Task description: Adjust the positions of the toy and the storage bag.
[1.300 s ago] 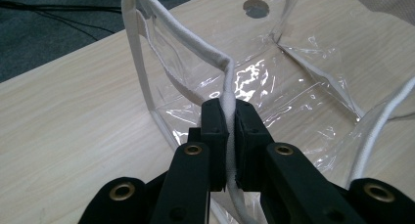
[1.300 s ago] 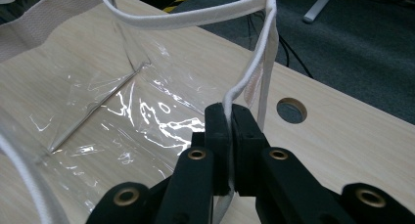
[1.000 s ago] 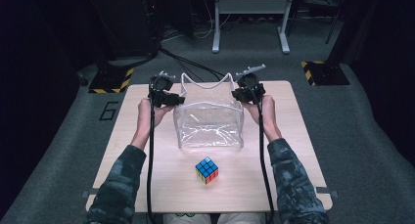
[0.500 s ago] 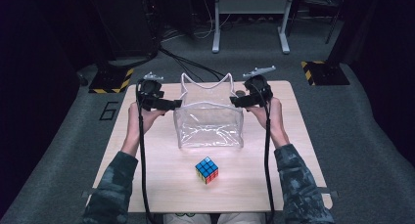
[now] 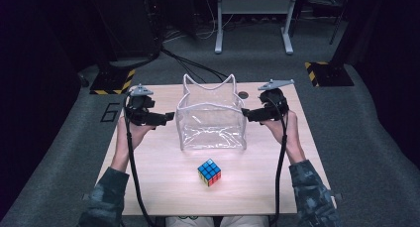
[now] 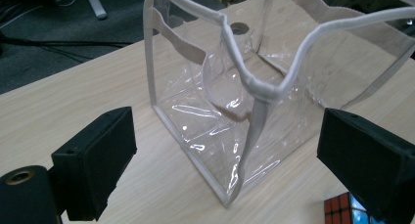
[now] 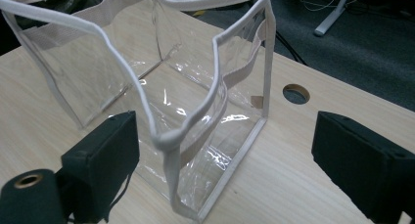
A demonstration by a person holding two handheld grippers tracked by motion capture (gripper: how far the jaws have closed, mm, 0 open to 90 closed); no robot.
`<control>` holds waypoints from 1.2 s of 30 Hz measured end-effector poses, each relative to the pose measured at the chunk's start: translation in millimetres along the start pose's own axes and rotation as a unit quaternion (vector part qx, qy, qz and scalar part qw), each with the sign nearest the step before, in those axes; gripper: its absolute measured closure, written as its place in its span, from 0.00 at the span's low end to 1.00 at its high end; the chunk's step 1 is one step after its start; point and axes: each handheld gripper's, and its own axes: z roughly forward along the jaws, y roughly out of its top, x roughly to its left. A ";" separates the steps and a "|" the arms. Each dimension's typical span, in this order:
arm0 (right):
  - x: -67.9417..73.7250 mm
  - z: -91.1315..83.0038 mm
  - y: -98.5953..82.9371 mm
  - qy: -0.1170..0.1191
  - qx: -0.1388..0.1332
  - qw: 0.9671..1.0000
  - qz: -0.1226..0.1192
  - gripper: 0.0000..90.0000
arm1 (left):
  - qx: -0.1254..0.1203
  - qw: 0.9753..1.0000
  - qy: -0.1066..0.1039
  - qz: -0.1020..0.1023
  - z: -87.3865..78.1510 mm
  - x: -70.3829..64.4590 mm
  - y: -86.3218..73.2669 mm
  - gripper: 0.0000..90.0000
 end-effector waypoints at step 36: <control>46.4 19.2 -126.6 0.035 0.027 0.999 -0.022 0.00 | 0.054 0.998 0.004 -0.043 43.0 23.8 -158.6 0.01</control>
